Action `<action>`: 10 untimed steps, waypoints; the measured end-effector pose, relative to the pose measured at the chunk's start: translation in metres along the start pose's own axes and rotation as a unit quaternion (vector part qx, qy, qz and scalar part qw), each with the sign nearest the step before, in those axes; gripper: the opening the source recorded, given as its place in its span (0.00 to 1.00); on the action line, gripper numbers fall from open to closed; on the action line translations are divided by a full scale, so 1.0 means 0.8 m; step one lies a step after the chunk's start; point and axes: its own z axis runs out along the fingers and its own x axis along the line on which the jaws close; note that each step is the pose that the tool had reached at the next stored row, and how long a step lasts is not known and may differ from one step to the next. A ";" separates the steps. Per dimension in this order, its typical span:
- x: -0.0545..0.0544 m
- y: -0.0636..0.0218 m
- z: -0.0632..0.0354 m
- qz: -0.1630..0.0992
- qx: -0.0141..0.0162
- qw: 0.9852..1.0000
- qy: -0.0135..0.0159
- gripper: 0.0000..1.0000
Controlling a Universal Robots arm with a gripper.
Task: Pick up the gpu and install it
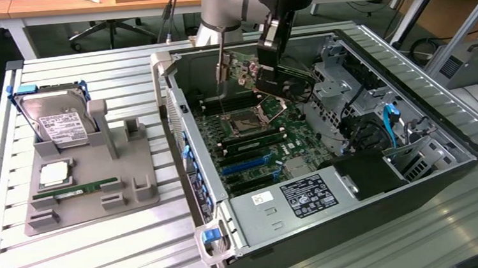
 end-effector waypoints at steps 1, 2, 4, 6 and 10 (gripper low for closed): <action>0.000 0.000 0.000 -0.001 0.000 1.000 0.000 0.27; 0.000 0.000 0.000 -0.002 0.000 1.000 0.000 0.27; 0.000 0.000 0.000 -0.005 0.000 1.000 0.000 0.27; 0.000 0.000 0.000 -0.008 0.000 1.000 0.000 0.27; 0.000 0.000 0.000 -0.012 0.000 1.000 0.000 0.27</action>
